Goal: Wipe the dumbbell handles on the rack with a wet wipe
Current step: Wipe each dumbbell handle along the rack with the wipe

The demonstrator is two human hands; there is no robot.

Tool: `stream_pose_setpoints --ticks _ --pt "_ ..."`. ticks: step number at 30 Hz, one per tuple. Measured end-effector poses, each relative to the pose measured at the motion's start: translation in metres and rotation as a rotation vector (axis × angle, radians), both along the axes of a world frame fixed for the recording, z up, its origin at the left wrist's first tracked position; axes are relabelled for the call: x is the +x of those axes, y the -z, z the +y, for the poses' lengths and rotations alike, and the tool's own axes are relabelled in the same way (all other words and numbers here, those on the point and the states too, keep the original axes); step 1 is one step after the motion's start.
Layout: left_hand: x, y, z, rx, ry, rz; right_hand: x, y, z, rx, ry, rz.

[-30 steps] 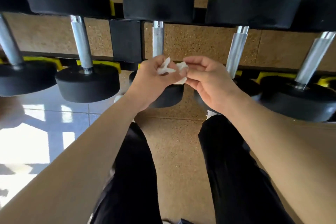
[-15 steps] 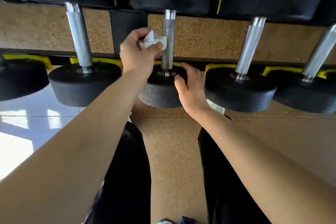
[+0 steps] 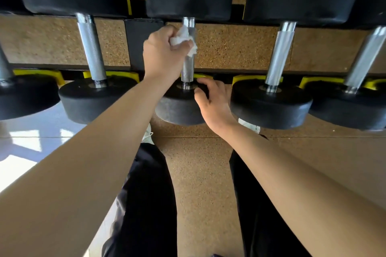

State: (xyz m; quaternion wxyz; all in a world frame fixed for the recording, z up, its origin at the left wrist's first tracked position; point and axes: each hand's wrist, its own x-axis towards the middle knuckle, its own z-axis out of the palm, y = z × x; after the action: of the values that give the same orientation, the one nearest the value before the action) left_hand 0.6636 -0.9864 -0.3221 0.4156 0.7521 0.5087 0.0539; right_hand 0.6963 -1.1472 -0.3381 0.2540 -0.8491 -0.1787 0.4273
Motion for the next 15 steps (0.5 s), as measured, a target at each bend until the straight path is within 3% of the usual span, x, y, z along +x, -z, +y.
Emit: stream_pose_setpoints --ticks 5,10,12,15 --pt "-0.013 0.008 -0.016 0.053 0.229 0.069 -0.001 0.001 0.001 0.008 0.018 -0.002" --pt "-0.027 0.01 -0.011 -0.107 0.558 0.38 0.0 -0.001 0.0 0.01 -0.004 -0.001" --pt "-0.024 0.002 -0.007 -0.187 0.555 0.311 0.0 -0.002 0.0 0.01 -0.011 0.0" --pt "-0.01 -0.012 -0.004 -0.147 0.296 0.036 0.0 -0.005 0.0 0.016 0.0 0.009"
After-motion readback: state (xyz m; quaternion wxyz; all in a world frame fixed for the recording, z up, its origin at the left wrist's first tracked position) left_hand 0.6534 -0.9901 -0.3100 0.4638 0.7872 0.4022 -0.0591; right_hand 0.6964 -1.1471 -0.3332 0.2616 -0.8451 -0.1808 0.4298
